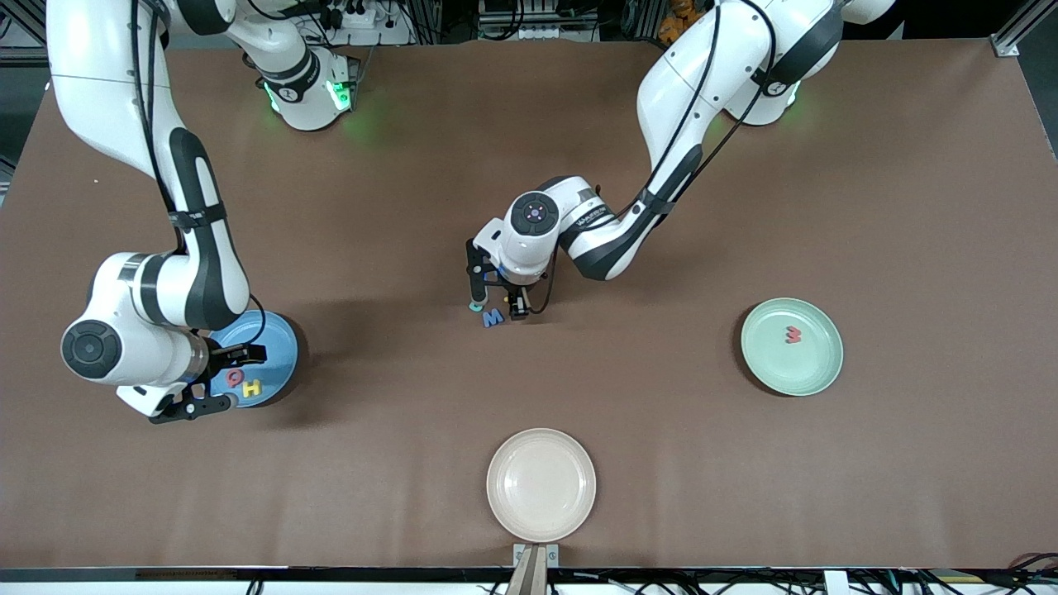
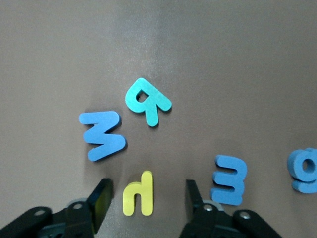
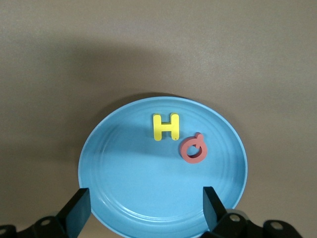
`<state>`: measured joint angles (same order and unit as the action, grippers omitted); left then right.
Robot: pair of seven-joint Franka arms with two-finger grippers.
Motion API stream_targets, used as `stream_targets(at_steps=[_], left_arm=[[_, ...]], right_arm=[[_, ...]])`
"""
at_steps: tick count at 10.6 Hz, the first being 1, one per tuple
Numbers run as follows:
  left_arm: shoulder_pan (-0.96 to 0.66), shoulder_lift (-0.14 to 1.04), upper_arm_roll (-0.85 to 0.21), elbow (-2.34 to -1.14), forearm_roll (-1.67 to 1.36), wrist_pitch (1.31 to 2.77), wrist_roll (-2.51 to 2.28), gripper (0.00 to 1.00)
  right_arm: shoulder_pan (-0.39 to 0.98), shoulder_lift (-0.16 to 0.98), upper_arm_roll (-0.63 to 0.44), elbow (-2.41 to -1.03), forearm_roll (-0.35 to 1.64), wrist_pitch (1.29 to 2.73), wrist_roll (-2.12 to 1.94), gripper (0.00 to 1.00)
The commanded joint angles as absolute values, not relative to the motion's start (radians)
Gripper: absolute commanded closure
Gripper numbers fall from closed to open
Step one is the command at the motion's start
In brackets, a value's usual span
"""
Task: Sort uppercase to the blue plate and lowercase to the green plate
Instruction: 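Lower the left gripper and grasp the yellow u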
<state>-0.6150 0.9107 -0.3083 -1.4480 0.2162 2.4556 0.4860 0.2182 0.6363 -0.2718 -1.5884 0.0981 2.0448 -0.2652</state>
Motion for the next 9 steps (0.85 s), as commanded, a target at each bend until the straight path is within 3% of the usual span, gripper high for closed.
stream_targets(at_steps=[1, 3, 7, 8, 9], left_arm=[[-0.623, 0.927, -0.302, -1.428, 0.238, 2.467, 0.491, 0.36], [-0.623, 0.928, -0.301, -1.428, 0.239, 2.467, 0.499, 0.44], [-0.621, 0.927, -0.301, -1.428, 0.242, 2.467, 0.5, 0.81], [-0.618, 0.925, -0.301, -1.43, 0.242, 2.467, 0.5, 0.97], [-0.618, 0.919, -0.301, -1.428, 0.241, 2.467, 0.497, 1.0]], right_arm=[[0.216, 0.635, -0.267, -1.588, 0.103, 2.049, -0.261, 0.0], [0.218, 0.635, -0.267, -1.588, 0.103, 2.048, -0.261, 0.0], [0.222, 0.634, -0.267, -1.586, 0.104, 2.046, -0.255, 0.0], [0.229, 0.634, -0.265, -1.586, 0.104, 2.045, -0.244, 0.0], [0.235, 0.634, -0.265, -1.586, 0.104, 2.043, -0.23, 0.0]])
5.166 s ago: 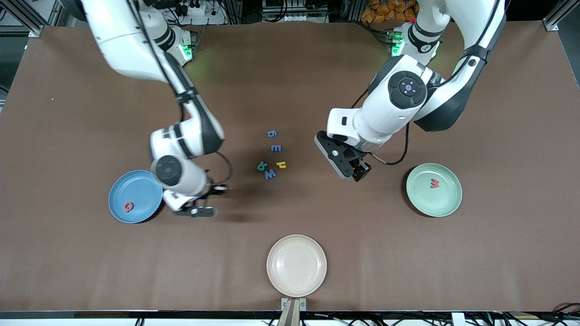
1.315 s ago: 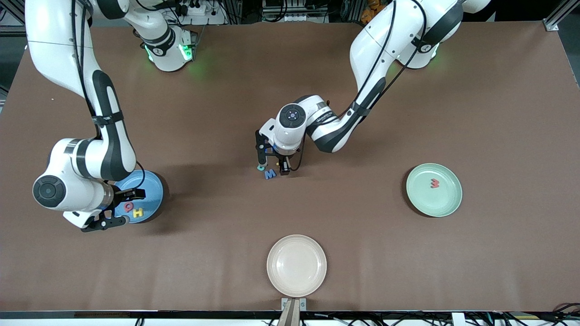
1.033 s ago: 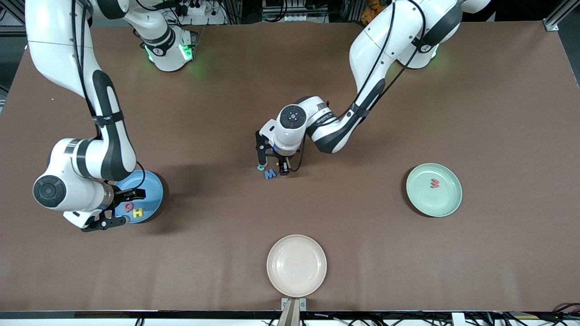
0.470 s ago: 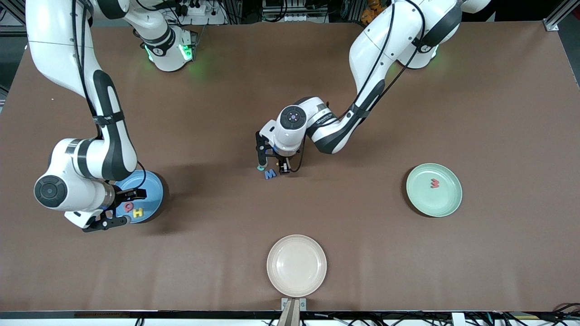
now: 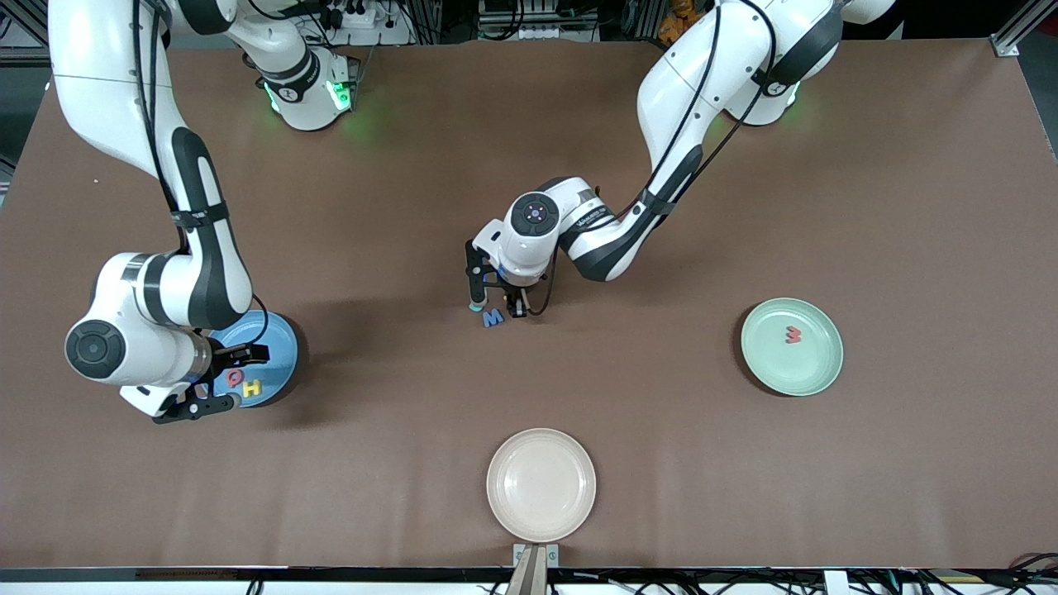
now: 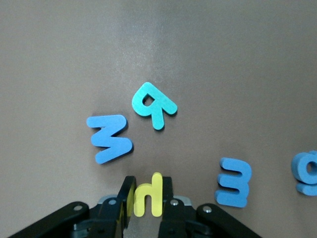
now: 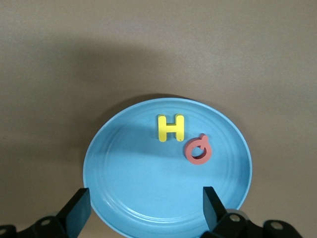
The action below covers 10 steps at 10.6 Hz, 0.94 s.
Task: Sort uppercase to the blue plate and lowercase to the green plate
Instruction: 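Carry the yellow u to the green plate while the right gripper reaches letters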
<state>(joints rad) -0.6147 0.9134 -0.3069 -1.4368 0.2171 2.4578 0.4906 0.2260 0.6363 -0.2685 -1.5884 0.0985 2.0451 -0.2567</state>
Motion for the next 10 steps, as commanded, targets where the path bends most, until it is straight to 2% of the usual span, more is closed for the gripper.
stream_targets(at_steps=[1, 5, 7, 10], left_arm=[[-0.615, 0.911, -0.301, -1.428, 0.241, 2.467, 0.497, 1.0], [-0.568, 0.836, -0.304, -1.433, 0.227, 2.409, 0.492, 1.0], [-0.504, 0.77, -0.31, -1.434, 0.193, 2.288, 0.498, 1.0], [-0.326, 0.689, -0.362, -1.442, 0.189, 2.102, 0.5, 1.0]], right_arm=[[0.247, 0.634, -0.265, -1.586, 0.104, 2.042, -0.221, 0.0], [0.327, 0.632, -0.262, -1.583, 0.112, 2.043, -0.158, 0.0], [0.377, 0.632, -0.262, -1.583, 0.17, 2.043, -0.158, 0.0], [0.49, 0.624, -0.262, -1.577, 0.193, 2.048, -0.083, 0.0]])
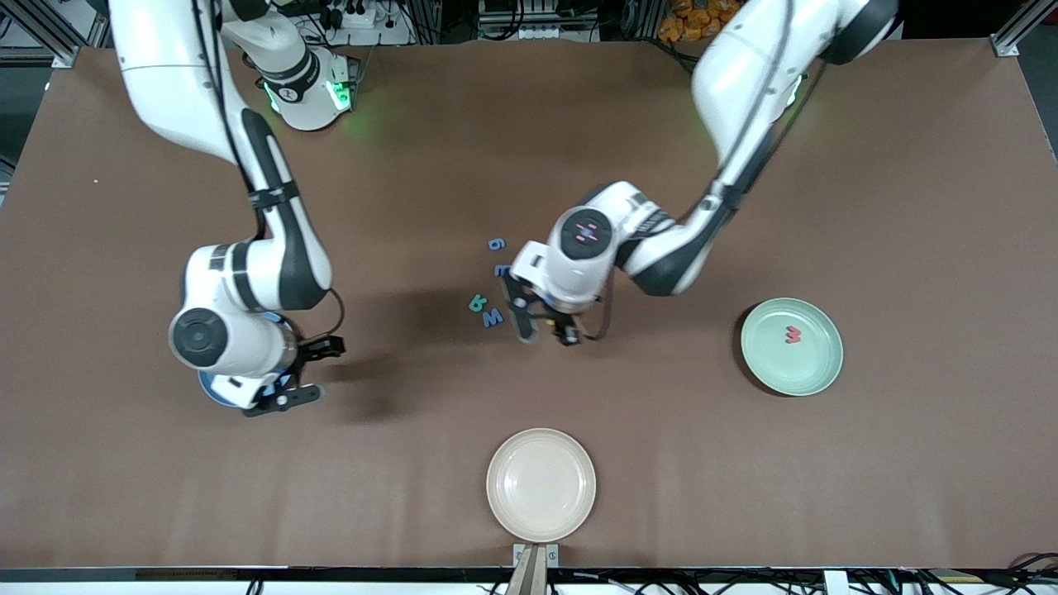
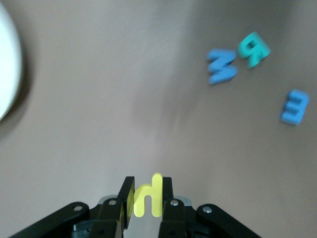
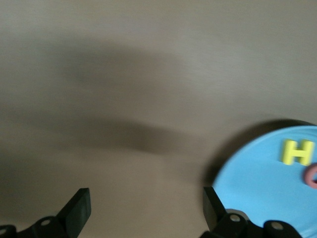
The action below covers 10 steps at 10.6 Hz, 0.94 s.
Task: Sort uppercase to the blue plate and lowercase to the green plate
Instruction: 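Carry the yellow u to the green plate while the right gripper reaches letters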
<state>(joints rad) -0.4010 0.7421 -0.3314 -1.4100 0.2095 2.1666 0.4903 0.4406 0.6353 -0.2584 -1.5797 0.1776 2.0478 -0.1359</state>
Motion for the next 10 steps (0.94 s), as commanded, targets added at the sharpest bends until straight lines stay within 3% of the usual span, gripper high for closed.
stream_targets(at_steps=[1, 5, 10], left_arm=[[-0.271, 0.663, -0.362, -1.448, 0.184, 2.054, 0.502, 1.0], [-0.014, 0.615, -0.377, -1.502, 0.17, 1.933, 0.496, 1.0], [0.188, 0.629, -0.364, -1.606, 0.187, 1.933, 0.494, 1.0]], right_arm=[[0.535, 0.623, -0.262, -1.571, 0.193, 2.049, -0.024, 0.0], [0.673, 0.655, -0.261, -1.514, 0.207, 2.107, 0.184, 0.0], [0.788, 0.784, -0.261, -1.503, 0.265, 2.29, 0.309, 0.0]])
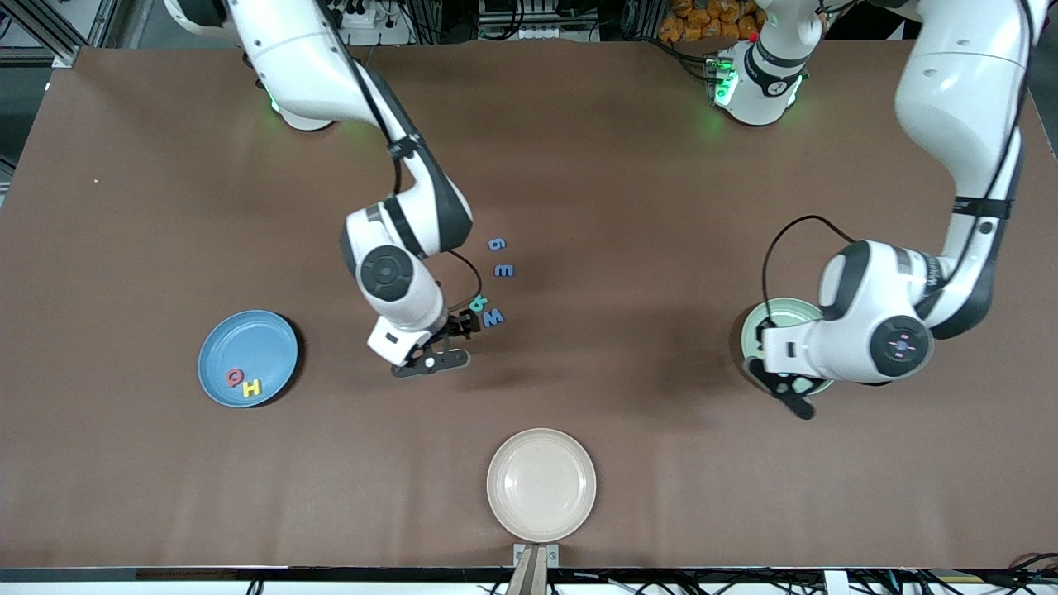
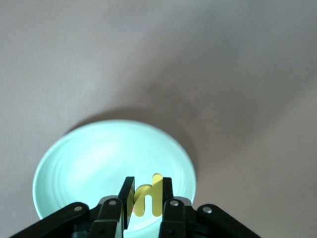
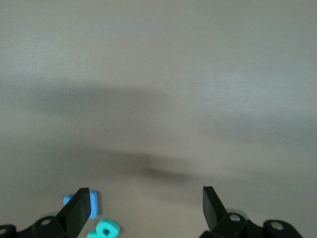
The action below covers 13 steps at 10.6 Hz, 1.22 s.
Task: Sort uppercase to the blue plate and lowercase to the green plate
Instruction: 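Carry the yellow u to the green plate while the right gripper reaches letters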
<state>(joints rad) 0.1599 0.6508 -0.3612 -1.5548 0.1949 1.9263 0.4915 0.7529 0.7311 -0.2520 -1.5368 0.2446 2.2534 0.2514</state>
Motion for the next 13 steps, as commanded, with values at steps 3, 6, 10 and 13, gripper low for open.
stream_targets(at_steps=[3, 6, 10, 13], left_arm=[[0.202, 0.657, -0.318, -1.644, 0.187, 1.974, 0.485, 0.98], [0.189, 0.657, -0.316, -1.638, 0.216, 1.982, 0.482, 0.28], [0.175, 0.606, -0.325, -1.594, 0.219, 1.971, 0.494, 0.0], [0.172, 0.568, -0.328, -1.556, 0.218, 1.959, 0.499, 0.0]], right_arm=[[0.825, 0.833, -0.226, -1.5, 0.265, 2.358, 0.382, 0.0], [0.827, 0.831, -0.215, -1.503, 0.264, 2.388, 0.367, 0.0], [0.827, 0.821, -0.195, -1.543, 0.264, 2.398, 0.302, 0.0], [0.825, 0.804, -0.176, -1.581, 0.264, 2.39, 0.301, 0.0]])
